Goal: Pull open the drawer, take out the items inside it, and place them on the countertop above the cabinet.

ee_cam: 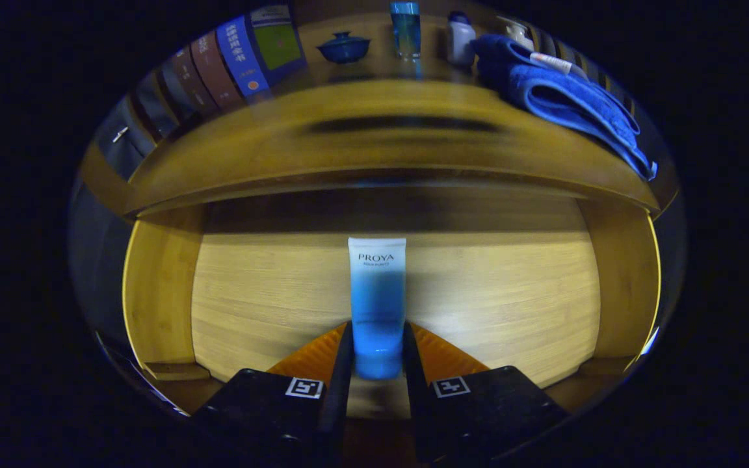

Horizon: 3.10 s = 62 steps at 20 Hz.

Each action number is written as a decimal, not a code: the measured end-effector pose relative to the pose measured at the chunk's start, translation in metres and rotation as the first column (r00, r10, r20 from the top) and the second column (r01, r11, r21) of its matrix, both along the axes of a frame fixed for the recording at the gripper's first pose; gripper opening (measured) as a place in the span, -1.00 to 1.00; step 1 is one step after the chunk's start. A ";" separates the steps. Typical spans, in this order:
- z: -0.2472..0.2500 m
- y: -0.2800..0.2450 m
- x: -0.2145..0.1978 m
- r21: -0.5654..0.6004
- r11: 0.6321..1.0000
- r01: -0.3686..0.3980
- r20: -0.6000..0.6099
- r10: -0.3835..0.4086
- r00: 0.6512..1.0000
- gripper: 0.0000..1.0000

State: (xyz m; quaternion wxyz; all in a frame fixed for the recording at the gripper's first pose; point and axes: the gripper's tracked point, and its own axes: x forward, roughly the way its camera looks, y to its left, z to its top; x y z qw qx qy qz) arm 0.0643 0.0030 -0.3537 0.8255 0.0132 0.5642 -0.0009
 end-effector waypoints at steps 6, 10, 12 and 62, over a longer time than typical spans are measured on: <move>0.020 -0.003 -0.022 0.030 0.999 -0.014 0.045 0.012 0.999 -0.08; 0.019 -0.001 -0.033 0.059 0.998 0.009 0.029 -0.011 1.000 -0.08; 0.022 -0.001 -0.032 0.078 0.997 0.008 0.046 -0.012 0.999 -0.08; 0.106 -0.007 0.124 0.085 0.993 0.079 0.386 -0.106 0.916 1.00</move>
